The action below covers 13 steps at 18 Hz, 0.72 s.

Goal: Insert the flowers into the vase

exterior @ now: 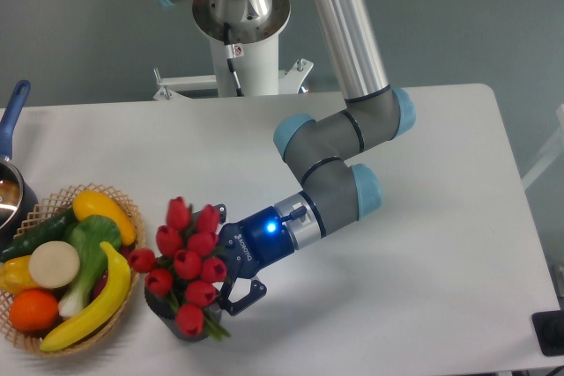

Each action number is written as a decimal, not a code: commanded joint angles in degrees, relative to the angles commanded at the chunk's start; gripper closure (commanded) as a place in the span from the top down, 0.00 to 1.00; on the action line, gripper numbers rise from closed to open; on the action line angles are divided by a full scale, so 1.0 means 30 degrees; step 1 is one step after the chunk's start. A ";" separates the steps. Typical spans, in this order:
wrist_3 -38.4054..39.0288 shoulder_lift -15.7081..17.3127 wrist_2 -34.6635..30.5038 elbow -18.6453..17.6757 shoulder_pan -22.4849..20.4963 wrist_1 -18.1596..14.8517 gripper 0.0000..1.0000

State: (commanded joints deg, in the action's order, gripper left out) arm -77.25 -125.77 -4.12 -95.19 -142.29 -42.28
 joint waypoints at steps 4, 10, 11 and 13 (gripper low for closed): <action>0.0029 0.0644 -0.1378 -0.0204 -0.0029 0.0000 1.00; 0.0029 0.2282 -0.5155 -0.0293 -0.0498 0.0059 1.00; 0.0029 0.2547 -0.5654 -0.0293 -0.0585 0.0059 1.00; 0.0000 0.3103 -0.7057 -0.0293 -0.0644 0.0088 1.00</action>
State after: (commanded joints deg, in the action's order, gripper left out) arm -77.25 -116.46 -25.29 -96.06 -144.23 -42.01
